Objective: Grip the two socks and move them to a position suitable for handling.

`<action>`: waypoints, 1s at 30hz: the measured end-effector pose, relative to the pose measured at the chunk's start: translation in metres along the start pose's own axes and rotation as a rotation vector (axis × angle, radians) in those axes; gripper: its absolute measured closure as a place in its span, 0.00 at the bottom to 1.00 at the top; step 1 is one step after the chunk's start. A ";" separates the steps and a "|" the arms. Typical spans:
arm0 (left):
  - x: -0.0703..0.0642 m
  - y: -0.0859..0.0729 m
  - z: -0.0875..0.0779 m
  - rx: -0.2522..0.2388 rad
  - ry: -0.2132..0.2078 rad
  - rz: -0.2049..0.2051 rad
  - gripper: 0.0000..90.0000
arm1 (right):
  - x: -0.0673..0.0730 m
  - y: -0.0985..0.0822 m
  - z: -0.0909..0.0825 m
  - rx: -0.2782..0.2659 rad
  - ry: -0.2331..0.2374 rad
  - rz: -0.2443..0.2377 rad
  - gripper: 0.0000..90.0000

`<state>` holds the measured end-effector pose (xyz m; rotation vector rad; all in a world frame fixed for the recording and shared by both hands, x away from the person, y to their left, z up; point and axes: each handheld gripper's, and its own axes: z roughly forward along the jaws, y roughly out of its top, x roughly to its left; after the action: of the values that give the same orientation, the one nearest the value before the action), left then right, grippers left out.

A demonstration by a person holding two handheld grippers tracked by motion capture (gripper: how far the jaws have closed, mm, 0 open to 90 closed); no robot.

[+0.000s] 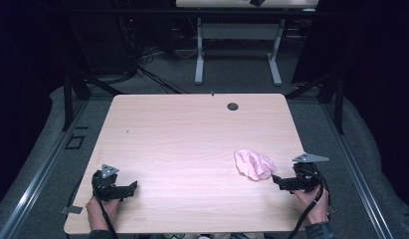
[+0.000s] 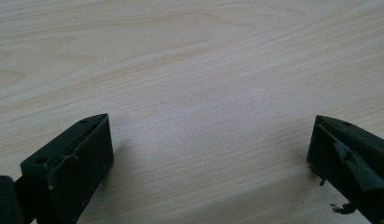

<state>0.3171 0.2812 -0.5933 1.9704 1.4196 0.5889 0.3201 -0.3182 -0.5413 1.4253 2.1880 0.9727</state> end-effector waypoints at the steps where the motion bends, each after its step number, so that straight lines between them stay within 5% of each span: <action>1: 0.000 0.000 0.000 0.000 0.000 0.000 0.00 | 0.000 0.000 0.000 0.000 0.000 0.000 0.00; 8: 0.000 0.000 0.000 0.003 0.001 0.005 0.00 | 0.022 0.035 0.021 0.038 0.065 -0.046 0.14; 13: 0.000 0.000 0.000 0.001 0.000 0.002 0.00 | 0.024 0.042 0.043 0.083 0.057 -0.044 0.20; 17: 0.000 0.000 0.000 0.002 0.001 0.005 0.00 | 0.018 0.038 0.058 0.143 0.051 0.000 0.39; 25: 0.000 0.000 0.000 0.003 0.000 0.005 0.00 | 0.008 0.031 0.059 0.132 0.072 0.059 0.75; 30: 0.000 0.000 0.000 0.002 0.001 0.004 0.00 | 0.006 0.030 0.049 0.091 0.068 0.068 0.81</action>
<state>0.3171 0.2815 -0.5931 1.9759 1.4172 0.5901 0.3676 -0.2877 -0.5536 1.5385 2.2733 0.9693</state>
